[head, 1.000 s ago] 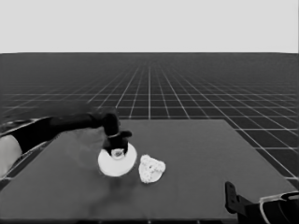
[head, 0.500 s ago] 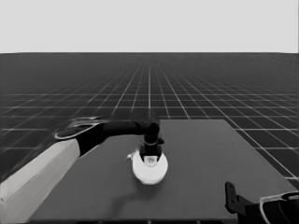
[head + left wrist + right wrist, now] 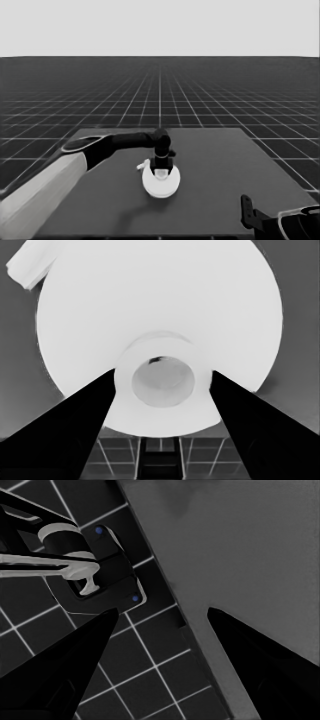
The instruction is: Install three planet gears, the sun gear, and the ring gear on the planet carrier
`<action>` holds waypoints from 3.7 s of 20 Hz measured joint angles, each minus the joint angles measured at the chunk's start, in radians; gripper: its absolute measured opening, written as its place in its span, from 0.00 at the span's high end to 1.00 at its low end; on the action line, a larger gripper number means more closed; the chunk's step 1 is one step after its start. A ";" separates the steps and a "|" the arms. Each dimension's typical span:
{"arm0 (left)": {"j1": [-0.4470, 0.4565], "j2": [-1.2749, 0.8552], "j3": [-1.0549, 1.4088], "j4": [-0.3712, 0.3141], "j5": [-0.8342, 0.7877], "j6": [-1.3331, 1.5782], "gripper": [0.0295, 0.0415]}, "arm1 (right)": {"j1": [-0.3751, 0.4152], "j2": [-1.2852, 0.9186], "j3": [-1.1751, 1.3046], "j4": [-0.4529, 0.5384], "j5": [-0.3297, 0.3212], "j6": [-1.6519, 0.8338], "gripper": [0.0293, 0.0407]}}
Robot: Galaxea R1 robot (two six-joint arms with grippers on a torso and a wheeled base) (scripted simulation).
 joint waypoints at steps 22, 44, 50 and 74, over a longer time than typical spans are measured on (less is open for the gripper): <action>0.009 -0.002 -0.001 0.000 0.001 0.188 0.55 | 0.000 0.000 0.000 0.000 0.000 0.000 0.19; 0.009 -0.002 -0.001 0.000 0.001 0.380 0.55 | 0.000 0.000 0.000 0.000 0.000 0.000 0.19; 0.010 -0.002 -0.001 0.000 0.001 0.432 0.55 | 0.000 0.000 0.000 0.000 0.000 0.000 0.19; -0.094 -0.015 0.049 -0.089 0.027 -0.019 0.25 | 0.000 0.000 0.000 0.000 0.000 0.000 0.19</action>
